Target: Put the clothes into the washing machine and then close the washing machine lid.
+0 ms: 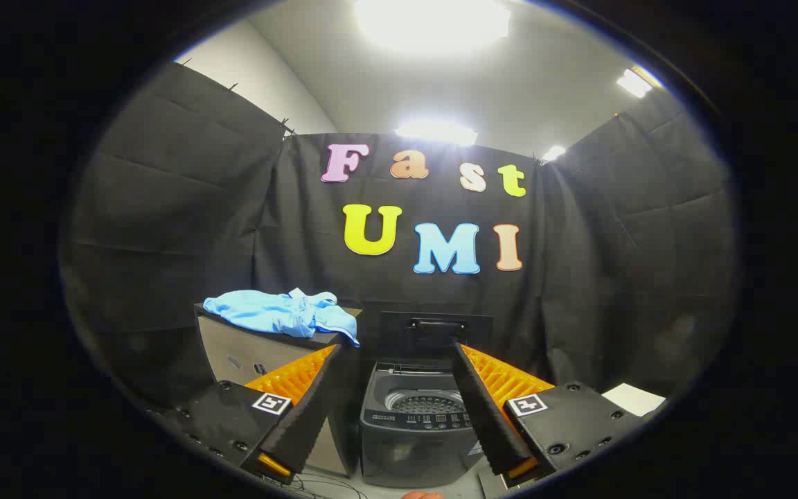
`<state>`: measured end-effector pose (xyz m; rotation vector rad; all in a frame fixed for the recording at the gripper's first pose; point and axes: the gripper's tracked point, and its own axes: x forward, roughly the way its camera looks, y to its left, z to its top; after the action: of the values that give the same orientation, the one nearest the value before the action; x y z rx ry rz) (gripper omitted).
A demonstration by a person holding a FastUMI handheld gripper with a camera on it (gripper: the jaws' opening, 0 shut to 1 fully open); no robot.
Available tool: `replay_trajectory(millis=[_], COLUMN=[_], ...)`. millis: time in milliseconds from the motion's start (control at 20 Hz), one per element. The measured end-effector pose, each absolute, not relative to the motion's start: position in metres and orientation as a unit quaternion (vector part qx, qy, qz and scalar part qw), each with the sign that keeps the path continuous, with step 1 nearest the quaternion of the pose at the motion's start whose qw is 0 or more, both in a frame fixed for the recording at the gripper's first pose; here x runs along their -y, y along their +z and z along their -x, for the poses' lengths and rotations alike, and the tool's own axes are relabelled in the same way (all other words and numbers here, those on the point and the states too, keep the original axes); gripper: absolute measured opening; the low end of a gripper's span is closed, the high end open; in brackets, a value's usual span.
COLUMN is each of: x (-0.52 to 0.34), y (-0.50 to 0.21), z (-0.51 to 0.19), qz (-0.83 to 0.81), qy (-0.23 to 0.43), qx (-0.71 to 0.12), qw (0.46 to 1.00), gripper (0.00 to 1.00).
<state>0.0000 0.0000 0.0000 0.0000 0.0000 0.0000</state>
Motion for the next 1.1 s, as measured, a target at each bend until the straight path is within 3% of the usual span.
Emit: replay_trajectory(millis=[1100], x=[-0.010], y=[0.000], z=[-0.016], qz=[0.008], qy=[0.002], qx=[-0.002], qw=[1.000], gripper=[0.98])
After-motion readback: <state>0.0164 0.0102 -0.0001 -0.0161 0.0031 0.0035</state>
